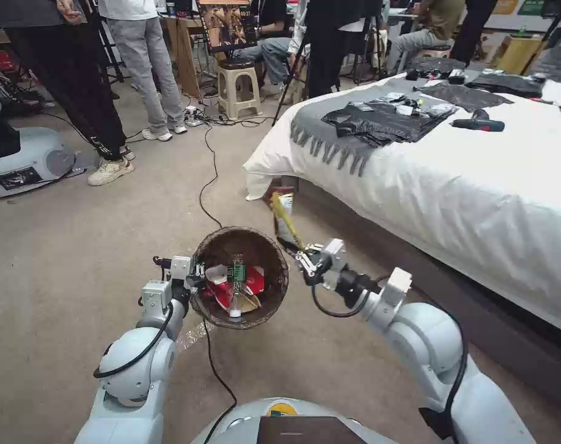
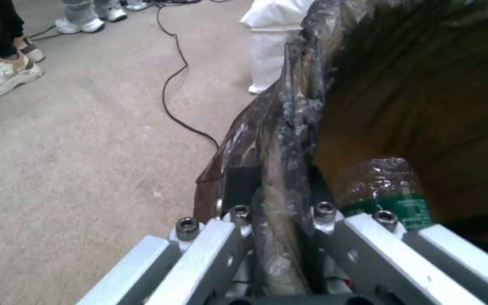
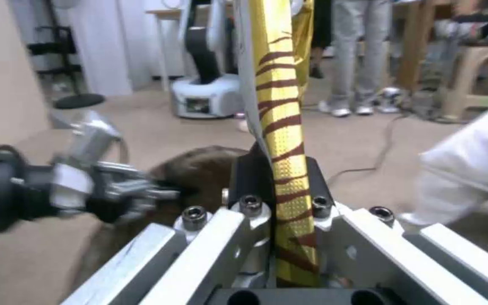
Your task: Pick up the trash bin, then pick up the garbage from the floor and place it into the trash bin.
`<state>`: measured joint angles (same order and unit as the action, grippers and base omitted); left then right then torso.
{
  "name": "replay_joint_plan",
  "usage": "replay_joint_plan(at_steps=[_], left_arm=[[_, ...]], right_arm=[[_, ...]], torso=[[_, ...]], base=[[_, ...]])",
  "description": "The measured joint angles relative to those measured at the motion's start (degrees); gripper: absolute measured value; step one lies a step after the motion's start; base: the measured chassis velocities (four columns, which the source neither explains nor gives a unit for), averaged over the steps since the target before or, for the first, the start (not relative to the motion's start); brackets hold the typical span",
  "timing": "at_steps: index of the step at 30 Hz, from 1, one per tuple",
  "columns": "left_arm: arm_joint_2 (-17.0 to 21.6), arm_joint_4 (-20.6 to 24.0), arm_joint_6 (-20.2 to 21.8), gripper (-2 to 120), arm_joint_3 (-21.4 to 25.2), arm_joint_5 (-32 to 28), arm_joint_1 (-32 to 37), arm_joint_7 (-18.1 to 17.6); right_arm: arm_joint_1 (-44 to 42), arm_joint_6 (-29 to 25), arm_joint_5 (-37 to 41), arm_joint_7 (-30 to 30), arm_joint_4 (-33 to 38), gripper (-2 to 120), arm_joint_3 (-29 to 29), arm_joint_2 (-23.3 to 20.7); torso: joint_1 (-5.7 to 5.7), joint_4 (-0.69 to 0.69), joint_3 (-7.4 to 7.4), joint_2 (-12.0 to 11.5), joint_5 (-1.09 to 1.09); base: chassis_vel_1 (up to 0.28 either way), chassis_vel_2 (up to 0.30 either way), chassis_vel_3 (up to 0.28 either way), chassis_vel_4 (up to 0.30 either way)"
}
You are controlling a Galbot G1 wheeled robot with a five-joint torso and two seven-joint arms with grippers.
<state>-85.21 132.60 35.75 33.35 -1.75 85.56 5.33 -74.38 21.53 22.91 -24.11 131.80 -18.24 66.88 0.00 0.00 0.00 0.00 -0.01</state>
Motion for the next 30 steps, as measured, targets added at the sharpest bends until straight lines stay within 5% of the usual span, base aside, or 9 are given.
replay_joint_plan(at_steps=[9,19,30], left_arm=[[-0.24,0.06,0.0,3,-0.19,0.38,-0.09,-0.02],[-0.47,0.49,0.0,3,-0.59,0.68,-0.09,-0.06],[-0.37,1.29,0.05,3,-0.53,0.68,0.21,-0.02]], right_arm=[[3.13,1.31,-2.06,2.76,-4.46,0,9.78,0.37],[3.99,1.94,-4.1,6.8,-7.6,-2,14.34,0.84],[4.76,2.21,-4.4,10.77,-8.46,37,16.12,0.93]], torso=[[0.0,0.0,0.0,0.0,0.01],[0.0,0.0,0.0,0.0,0.0],[0.0,0.0,0.0,0.0,0.01]], base=[[0.0,0.0,0.0,0.0],[0.0,0.0,0.0,0.0],[0.0,0.0,0.0,0.0]])
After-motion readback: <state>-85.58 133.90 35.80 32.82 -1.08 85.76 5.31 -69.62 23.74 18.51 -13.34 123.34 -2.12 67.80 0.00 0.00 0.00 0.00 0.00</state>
